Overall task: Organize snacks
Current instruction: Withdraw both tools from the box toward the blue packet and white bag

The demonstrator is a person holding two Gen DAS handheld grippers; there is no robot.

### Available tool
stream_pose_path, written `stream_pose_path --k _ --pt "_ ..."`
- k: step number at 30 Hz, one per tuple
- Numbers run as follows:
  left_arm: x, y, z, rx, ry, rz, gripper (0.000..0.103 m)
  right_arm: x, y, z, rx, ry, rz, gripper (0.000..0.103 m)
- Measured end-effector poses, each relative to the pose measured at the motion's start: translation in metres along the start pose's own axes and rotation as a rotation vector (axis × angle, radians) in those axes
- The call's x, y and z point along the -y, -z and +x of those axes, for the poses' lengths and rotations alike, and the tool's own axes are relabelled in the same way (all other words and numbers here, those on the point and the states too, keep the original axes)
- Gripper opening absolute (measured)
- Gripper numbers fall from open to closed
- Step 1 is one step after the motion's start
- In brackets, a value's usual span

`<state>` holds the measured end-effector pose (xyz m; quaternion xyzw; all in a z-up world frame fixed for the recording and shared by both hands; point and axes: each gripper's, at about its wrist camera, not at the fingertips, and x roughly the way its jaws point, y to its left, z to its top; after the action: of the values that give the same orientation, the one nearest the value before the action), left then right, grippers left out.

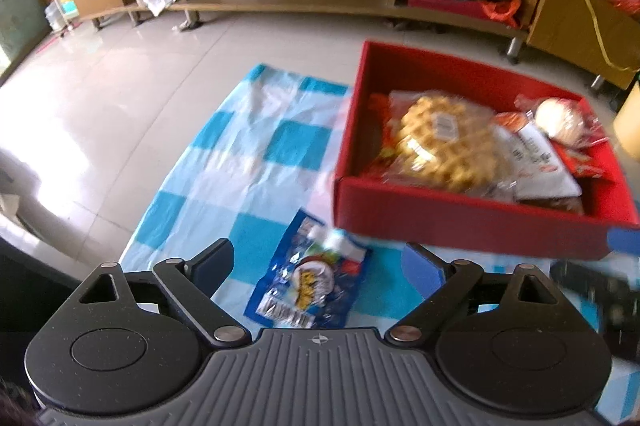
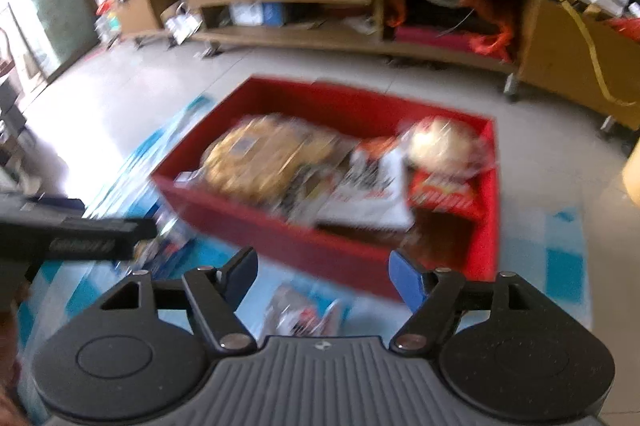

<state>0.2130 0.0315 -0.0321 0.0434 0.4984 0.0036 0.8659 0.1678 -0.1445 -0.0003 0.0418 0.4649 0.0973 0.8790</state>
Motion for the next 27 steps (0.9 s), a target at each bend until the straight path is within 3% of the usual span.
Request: stream_pose_path --k 5,9,15,18,20,27 --pt "-0.011 0.001 0.022 -0.072 0.004 -0.047 0.094 -0.009 0.013 0.016 -0.064 0.001 -0.034 0.070" --pt "-0.012 0.001 0.040 -0.120 0.026 -0.061 0.094 0.000 0.014 0.027 -0.102 -0.007 0.012 0.070" --pt "-0.007 0.000 0.061 -0.142 -0.027 -0.015 0.097 0.011 0.016 0.041 -0.139 -0.008 0.049 0.070" --pt "-0.006 0.003 0.063 -0.149 -0.010 -0.005 0.093 0.011 0.017 0.048 -0.158 -0.012 0.055 0.070" --pt "-0.004 0.005 0.058 -0.143 0.019 0.014 0.082 0.011 0.017 0.052 -0.164 -0.015 0.061 0.070" --pt "0.002 0.023 0.043 -0.183 0.047 0.046 0.078 0.010 0.018 0.056 -0.183 -0.025 0.069 0.070"
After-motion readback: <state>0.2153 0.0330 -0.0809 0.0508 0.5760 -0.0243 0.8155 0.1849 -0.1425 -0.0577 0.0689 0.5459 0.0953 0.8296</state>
